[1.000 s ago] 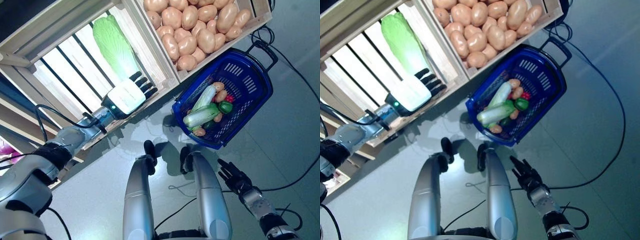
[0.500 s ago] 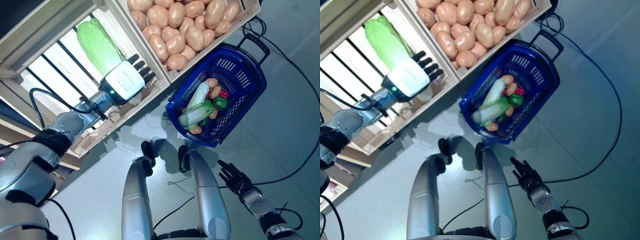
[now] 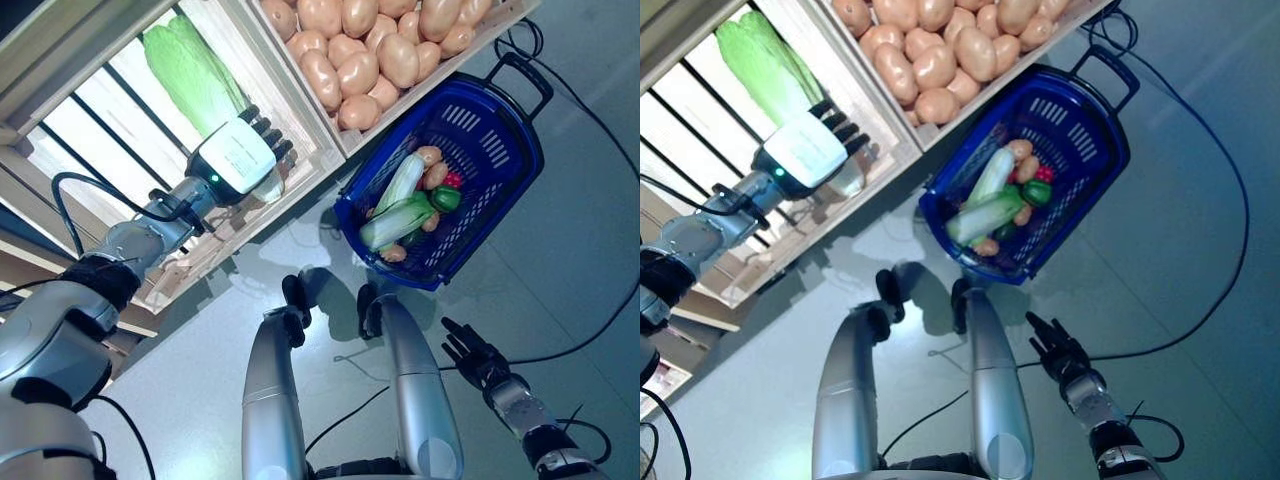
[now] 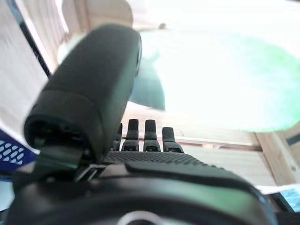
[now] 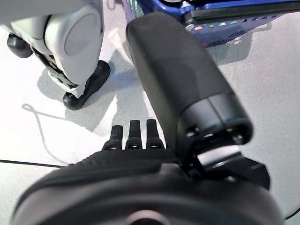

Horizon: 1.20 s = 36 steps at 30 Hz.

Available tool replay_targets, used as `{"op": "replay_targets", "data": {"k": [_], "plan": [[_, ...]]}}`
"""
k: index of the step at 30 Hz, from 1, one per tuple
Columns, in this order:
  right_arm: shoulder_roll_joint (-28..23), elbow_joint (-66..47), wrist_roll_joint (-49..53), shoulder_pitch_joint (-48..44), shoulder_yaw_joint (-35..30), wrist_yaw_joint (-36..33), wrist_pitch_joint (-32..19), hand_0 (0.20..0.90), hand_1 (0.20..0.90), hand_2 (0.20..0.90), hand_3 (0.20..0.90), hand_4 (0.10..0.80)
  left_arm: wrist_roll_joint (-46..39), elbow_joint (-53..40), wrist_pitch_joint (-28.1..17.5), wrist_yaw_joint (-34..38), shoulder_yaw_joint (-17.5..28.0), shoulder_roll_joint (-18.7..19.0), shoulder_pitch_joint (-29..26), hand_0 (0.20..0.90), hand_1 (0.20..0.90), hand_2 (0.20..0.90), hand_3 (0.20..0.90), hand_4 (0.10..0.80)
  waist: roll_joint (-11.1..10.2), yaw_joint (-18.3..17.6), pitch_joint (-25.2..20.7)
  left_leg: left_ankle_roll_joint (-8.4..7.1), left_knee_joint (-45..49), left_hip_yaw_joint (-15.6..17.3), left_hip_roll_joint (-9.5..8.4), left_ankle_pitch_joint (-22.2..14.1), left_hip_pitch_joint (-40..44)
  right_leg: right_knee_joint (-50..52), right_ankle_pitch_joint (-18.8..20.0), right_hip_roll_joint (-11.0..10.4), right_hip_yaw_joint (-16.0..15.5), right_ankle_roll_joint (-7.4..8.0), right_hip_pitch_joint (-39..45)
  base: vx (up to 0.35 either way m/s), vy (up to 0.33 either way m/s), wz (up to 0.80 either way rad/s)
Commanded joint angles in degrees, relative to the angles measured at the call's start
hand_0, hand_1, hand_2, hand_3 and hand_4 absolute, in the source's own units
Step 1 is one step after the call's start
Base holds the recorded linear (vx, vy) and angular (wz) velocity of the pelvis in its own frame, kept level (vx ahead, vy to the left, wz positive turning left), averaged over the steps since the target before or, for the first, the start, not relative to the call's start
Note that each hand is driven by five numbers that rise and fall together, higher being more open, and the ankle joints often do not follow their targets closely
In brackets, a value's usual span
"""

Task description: Put vegetables into the basket

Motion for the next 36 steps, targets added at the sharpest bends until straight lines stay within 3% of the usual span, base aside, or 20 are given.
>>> {"op": "replay_targets", "data": {"k": [1, 11, 12, 13, 15, 16, 27, 32, 36], "plan": [[-3.08, -3.38, 2.50, 6.10, -3.07, 0.49, -1.65, 0.900, 0.900, 0.900, 0.900, 0.800, -0.21, 0.89, 5.12, 2.23, 3.69, 2.83, -4.39, 0.900, 0.900, 0.900, 0.900, 0.800, 0.00, -0.75, -0.15, -0.12, 6.18, 0.77, 0.64, -11.26, 2.84, -3.99, 5.27, -0.96, 0.79, 1.38, 1.74, 0.031, 0.033, 0.00], [-3.56, -9.03, 3.50, 6.14, -1.37, -2.54, -1.85, 0.900, 0.900, 0.900, 0.900, 0.800, 1.28, 2.62, 5.28, 6.11, 4.26, 1.86, -2.33, 0.900, 0.900, 0.900, 0.900, 0.800, -0.45, -0.46, -0.15, 0.06, 8.92, -0.05, 0.88, -11.62, -1.01, -1.36, 5.16, -1.25, 0.56, 0.95, -1.89, -0.004, 0.014, 0.00], [-3.57, -10.43, 4.12, 6.01, -1.04, -3.53, -2.03, 0.900, 0.900, 0.900, 0.900, 0.800, 0.99, 2.25, 5.64, 6.36, 4.27, 1.75, -2.32, 0.740, 0.740, 0.740, 0.740, 0.693, -0.57, -0.42, -0.15, -0.02, 9.39, -0.25, 0.86, -11.68, -1.47, -0.82, 5.08, -1.19, 0.61, 0.95, -2.33, 0.000, 0.000, 0.00], [-3.54, -10.60, 4.14, 6.01, -1.01, -3.65, -2.06, 0.900, 0.900, 0.900, 0.900, 0.800, 0.99, 2.26, 5.64, 6.45, 4.28, 1.74, -2.30, 0.740, 0.740, 0.740, 0.740, 0.693, -0.59, -0.42, -0.15, -0.03, 9.52, -0.28, 0.87, -11.71, -1.55, -0.74, 5.07, -1.18, 0.61, 0.95, -2.37, 0.000, 0.000, 0.00], [-3.50, -12.23, 5.06, 5.91, -0.73, -4.69, -2.27, 0.900, 0.900, 0.900, 0.900, 0.800, 0.72, 2.87, 5.11, 7.45, 4.71, 1.49, -2.26, 0.335, 0.335, 0.335, 0.335, 0.424, -0.94, -0.41, -0.15, 0.04, 10.38, -0.57, 0.98, -11.97, -2.06, -0.26, 4.96, -1.13, 0.57, 0.87, -2.64, 0.000, 0.000, 0.00], [-3.48, -13.12, 5.58, 5.87, -0.54, -5.33, -2.50, 0.900, 0.900, 0.900, 0.900, 0.800, 0.45, 3.30, 5.06, 7.60, 4.84, 1.25, -2.31, 0.300, 0.300, 0.300, 0.300, 0.400, -1.09, -0.47, -0.15, 0.02, 10.35, -0.63, 1.08, -11.99, -2.16, -0.32, 5.00, -1.07, 0.57, 0.85, -2.75, 0.000, 0.000, 0.00], [-4.37, -18.68, 5.15, 6.92, -0.02, -10.34, -2.03, 0.900, 0.900, 0.900, 0.900, 0.800, 1.71, 1.46, 3.75, 9.50, 6.26, 1.50, 1.32, 0.300, 0.300, 0.300, 0.300, 0.400, -1.17, -0.95, -0.15, -0.63, 7.25, 0.06, 1.30, -10.51, 0.16, -2.82, 6.10, -0.59, 0.74, 1.25, -0.83, 0.000, 0.000, -0.02], [-4.58, -19.32, 3.93, 6.47, 0.35, -9.56, -2.94, 0.900, 0.900, 0.900, 0.900, 0.800, -4.66, 0.89, 2.84, 12.15, 6.27, 1.59, -0.07, 0.300, 0.300, 0.300, 0.300, 0.400, -1.05, -1.21, -0.15, -1.19, 5.08, 0.35, 1.57, -9.48, 2.93, -4.67, 6.49, -0.33, 0.94, 1.61, 1.83, 0.002, -0.020, -0.01], [-3.82, -21.32, 3.19, 6.96, 0.95, -10.31, -4.21, 0.900, 0.900, 0.900, 0.900, 0.800, -11.53, -0.39, 1.54, 18.13, 9.16, 2.22, 1.42, 0.300, 0.300, 0.300, 0.300, 0.400, -1.24, -1.03, -0.15, -2.05, 0.83, 0.78, 1.48, -7.69, 6.85, -9.42, 7.57, 0.04, 0.89, 1.82, 5.92, 0.011, -0.033, -0.03]]}}
